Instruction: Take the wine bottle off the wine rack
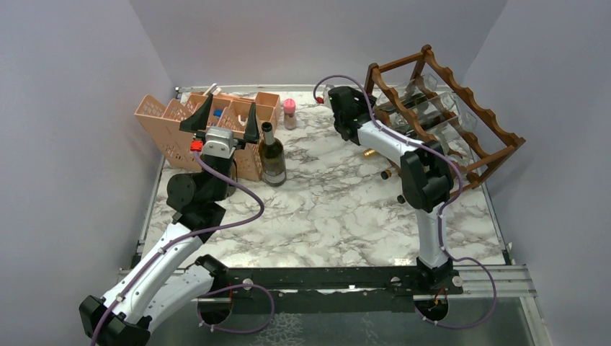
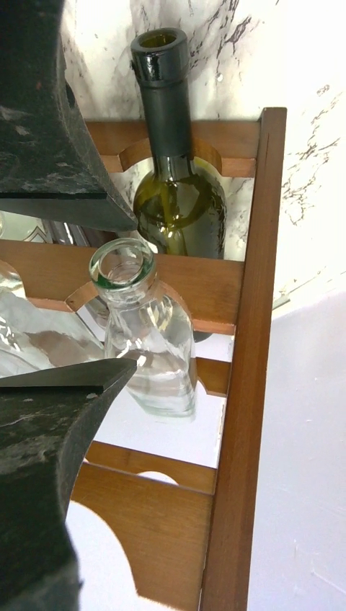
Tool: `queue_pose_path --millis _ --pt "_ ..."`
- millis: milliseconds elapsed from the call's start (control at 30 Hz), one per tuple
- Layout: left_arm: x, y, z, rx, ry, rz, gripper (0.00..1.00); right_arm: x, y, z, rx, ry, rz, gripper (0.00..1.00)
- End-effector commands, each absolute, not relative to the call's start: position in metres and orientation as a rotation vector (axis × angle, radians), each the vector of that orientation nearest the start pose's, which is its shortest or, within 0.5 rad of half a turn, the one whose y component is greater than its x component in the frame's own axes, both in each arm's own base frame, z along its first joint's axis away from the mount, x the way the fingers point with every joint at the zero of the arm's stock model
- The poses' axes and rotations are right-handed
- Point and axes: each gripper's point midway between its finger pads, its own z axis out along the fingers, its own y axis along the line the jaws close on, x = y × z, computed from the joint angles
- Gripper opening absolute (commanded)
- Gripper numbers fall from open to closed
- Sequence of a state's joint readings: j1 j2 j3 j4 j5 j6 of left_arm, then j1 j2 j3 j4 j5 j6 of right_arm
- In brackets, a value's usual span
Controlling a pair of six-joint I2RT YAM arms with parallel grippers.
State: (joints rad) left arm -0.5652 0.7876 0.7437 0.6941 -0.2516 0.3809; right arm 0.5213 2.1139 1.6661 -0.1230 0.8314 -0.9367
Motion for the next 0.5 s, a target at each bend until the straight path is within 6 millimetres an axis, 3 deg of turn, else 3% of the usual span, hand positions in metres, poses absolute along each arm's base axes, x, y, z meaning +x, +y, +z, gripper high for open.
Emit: queue_pose_path --millis 0,200,467 --pt "0.278 -0.112 0.466 0.221 0.899 -0.067 0.95 0.544 0.13 0.158 -1.038 1.877 -1.131 0.67" --pt "0.278 -0.113 0.466 0.223 0.899 -0.067 0.95 0.542 0.122 0.152 -1.033 1.898 -1.145 0.65" --pt "0.278 -0.113 0.466 0.226 0.898 -0.065 0.95 0.552 0.121 0.158 -1.038 1.825 -1.184 0.64"
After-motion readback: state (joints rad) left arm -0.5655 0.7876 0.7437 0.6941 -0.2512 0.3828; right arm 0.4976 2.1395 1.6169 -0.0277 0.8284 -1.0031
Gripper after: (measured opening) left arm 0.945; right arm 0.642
